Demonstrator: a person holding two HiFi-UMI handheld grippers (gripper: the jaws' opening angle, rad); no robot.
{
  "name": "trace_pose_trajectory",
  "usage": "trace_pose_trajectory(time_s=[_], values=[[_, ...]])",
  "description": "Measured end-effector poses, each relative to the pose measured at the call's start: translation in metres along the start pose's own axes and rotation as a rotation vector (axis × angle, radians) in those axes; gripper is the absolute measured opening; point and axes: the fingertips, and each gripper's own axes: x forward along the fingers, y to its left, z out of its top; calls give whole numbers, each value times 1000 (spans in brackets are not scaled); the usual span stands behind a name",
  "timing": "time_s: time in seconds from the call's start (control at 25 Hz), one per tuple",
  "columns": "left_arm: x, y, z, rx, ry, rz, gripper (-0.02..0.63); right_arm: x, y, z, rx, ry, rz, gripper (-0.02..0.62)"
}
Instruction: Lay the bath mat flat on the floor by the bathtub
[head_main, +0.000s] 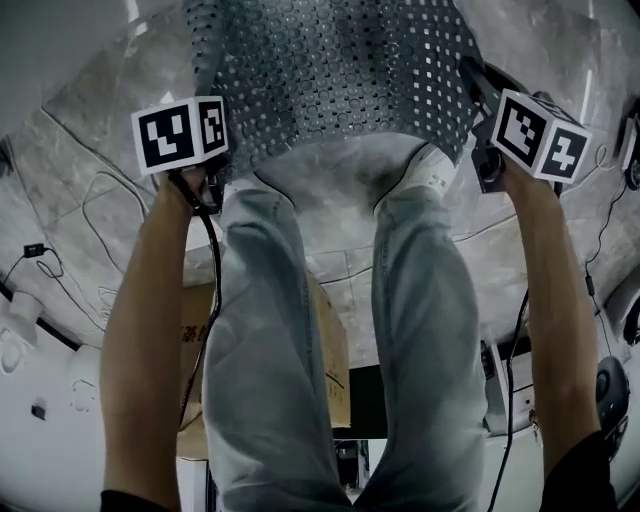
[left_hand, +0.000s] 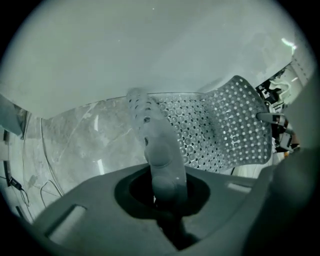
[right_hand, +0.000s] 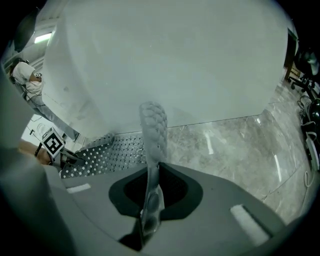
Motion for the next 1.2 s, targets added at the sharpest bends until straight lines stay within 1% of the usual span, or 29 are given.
trace_pose_trajectory(time_s=[0.16,0.28,0.44,0.56,0.68,0.8,0.88,0.92,1.0,1.12,1.2], values=[[18,24,-13,-25,9,39,26,10,-14,-7,-27,10,-34,21],[29,36,-25,-29,31,62,28,19,-30,-20,-41,32,-92,22],[45,53,-30,-57,40,61,32,32,-58,-40,-89,84,-187,23],[56,67,-32,-55,55,78,32,41,-71,-47,-106,97,-219,23],[62,76,-36,-61,62,93,34,46,-82,-47,-101,102,-258,23],[63,78,-36,-94,50,70,69,47,-90,-45,-102,126,-316,26],[60,76,-34,-110,46,52,103,43,-92,-45,-81,143,-350,35],[54,76,-33,-117,45,51,120,39,-90,-47,-69,153,-360,52],[36,80,-32,-132,40,65,145,24,-85,-50,-54,172,-372,114],[12,85,-30,-137,38,97,155,1,-79,-53,-42,190,-382,109],[0,85,-28,-147,35,99,153,-8,-76,-55,-33,197,-374,109]])
